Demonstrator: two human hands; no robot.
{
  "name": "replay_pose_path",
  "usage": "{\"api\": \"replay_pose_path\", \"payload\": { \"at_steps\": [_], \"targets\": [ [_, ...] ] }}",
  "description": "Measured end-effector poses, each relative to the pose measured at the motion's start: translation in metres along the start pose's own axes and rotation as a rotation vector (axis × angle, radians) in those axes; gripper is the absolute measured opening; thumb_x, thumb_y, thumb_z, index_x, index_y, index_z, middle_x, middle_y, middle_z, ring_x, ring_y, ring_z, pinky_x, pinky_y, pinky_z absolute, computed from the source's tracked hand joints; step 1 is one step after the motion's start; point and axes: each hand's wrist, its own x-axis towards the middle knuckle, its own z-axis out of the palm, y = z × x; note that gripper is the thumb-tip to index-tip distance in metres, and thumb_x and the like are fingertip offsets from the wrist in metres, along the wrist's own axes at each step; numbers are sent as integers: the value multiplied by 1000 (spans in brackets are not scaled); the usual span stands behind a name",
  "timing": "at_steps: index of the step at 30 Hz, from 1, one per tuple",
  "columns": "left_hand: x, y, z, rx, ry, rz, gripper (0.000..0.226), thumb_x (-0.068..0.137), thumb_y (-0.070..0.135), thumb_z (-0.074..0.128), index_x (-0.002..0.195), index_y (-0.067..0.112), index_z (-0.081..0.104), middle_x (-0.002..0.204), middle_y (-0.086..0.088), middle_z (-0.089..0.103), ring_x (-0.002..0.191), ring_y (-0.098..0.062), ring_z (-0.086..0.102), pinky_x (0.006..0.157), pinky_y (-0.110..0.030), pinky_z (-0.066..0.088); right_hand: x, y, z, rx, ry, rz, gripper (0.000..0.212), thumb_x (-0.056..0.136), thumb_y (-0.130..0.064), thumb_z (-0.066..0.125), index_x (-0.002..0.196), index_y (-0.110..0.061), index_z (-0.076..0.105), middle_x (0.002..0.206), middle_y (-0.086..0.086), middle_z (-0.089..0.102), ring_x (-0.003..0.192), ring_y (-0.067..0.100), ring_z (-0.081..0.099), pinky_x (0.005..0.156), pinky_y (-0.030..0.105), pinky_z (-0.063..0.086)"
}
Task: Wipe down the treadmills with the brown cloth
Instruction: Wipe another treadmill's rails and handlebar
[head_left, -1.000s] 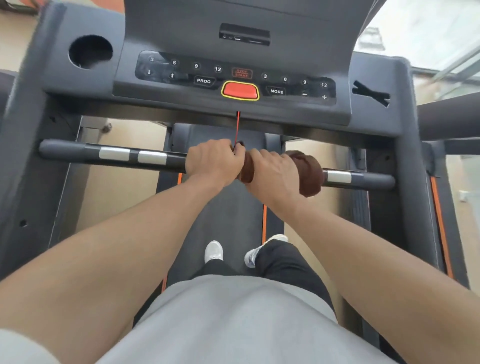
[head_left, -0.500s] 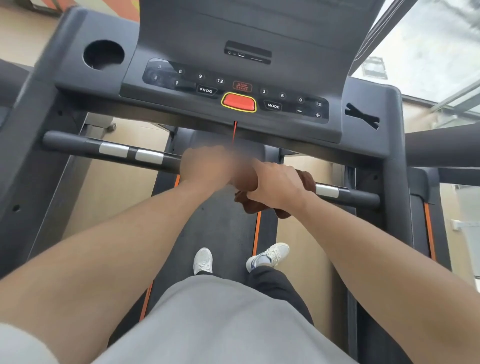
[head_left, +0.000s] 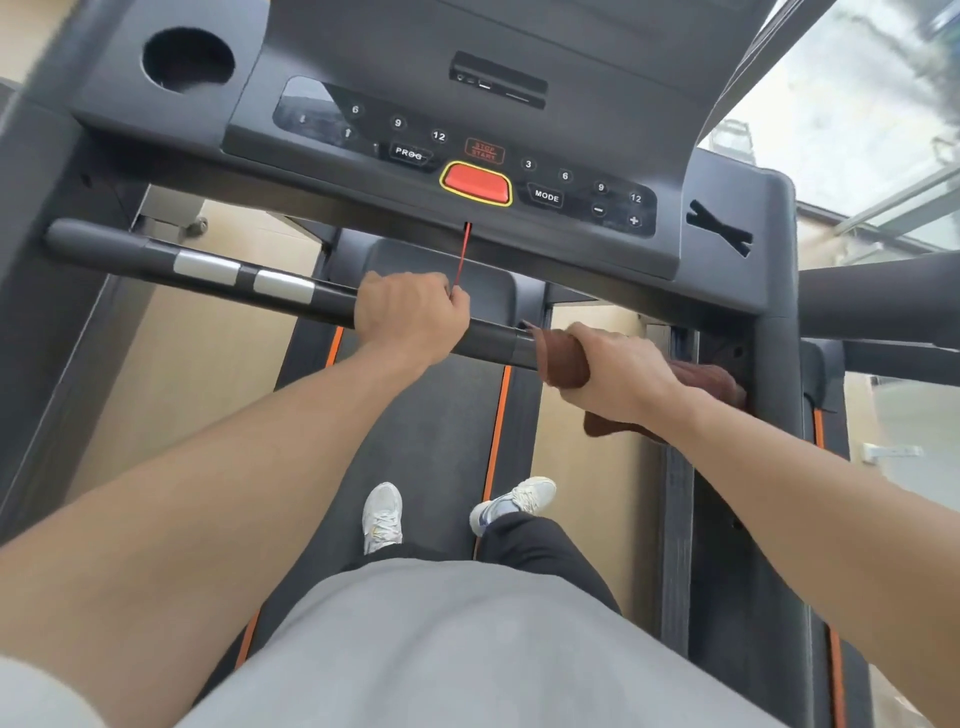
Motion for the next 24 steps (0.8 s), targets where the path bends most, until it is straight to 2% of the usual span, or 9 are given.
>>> {"api": "replay_pose_path", "payload": {
  "at_steps": [2, 4, 7, 9, 13, 18, 19, 21, 24],
  "targets": [
    [0, -1, -1, 8, 1, 2, 46, 102, 45, 33, 88, 19, 68, 64, 1, 56, 60, -21, 49, 75, -38, 32, 26, -53, 11, 2, 105, -87, 41, 80, -48, 68, 110, -25, 53, 100, -4, 69, 84, 27, 68, 69, 35, 48],
    [-2, -1, -1, 15, -3, 4, 46, 103, 45, 31, 92, 19, 68, 67, 0, 56, 63, -23, 51, 77, -39, 35, 43, -93, 22, -8, 204, -77, 42, 80, -51, 66, 107, -21, 54, 99, 0, 69, 85, 29, 68, 67, 35, 43],
    [-3, -1, -2, 8, -7, 5, 46, 103, 43, 31, 90, 19, 67, 66, 0, 56, 62, -23, 52, 80, -40, 41, 44, -95, 30, -25, 312, -97, 42, 79, -50, 67, 105, -19, 54, 95, 2, 68, 82, 31, 68, 65, 36, 39],
    [-3, 0, -2, -2, 8, 5, 45, 102, 45, 32, 87, 19, 66, 64, 1, 55, 60, -22, 52, 79, -38, 41, 40, -79, 30, -6, 309, -140, 45, 77, -48, 70, 108, -21, 53, 93, 0, 67, 78, 30, 68, 63, 33, 36],
    [-3, -2, -4, -10, 9, 18, 43, 103, 43, 34, 85, 19, 65, 59, 2, 49, 56, -20, 46, 78, -38, 39, 27, -45, 14, 2, 110, -101, 51, 74, -51, 71, 114, -27, 49, 96, -5, 67, 81, 28, 65, 68, 36, 46],
    [-2, -3, -3, -16, 8, 28, 42, 102, 35, 33, 79, 18, 65, 52, 5, 43, 48, -15, 39, 74, -36, 31, 3, 20, -13, -7, -253, 92, 36, 77, -41, 72, 104, -34, 48, 92, -6, 68, 73, 20, 62, 66, 30, 44],
    [-2, -3, -3, -17, 9, 26, 41, 102, 35, 34, 81, 18, 65, 53, 4, 44, 48, -15, 39, 74, -36, 31, 1, 21, -11, -5, -237, 115, 34, 78, -38, 72, 104, -32, 50, 92, -6, 67, 74, 20, 62, 67, 30, 44],
    [-1, -2, -4, -14, 11, 21, 40, 101, 37, 34, 89, 18, 68, 56, 3, 49, 51, -19, 47, 73, -36, 33, 0, 8, 1, -18, -53, 104, 32, 80, -32, 70, 107, -28, 53, 95, -3, 67, 80, 26, 64, 70, 33, 45],
    [-2, -1, -6, -38, 8, -5, 38, 102, 38, 38, 121, 19, 64, 61, 1, 54, 58, -22, 51, 73, -37, 35, 6, -32, 29, -12, 236, 57, 39, 78, -35, 71, 113, -23, 57, 102, 0, 67, 93, 29, 63, 80, 40, 45]
  ]
}}
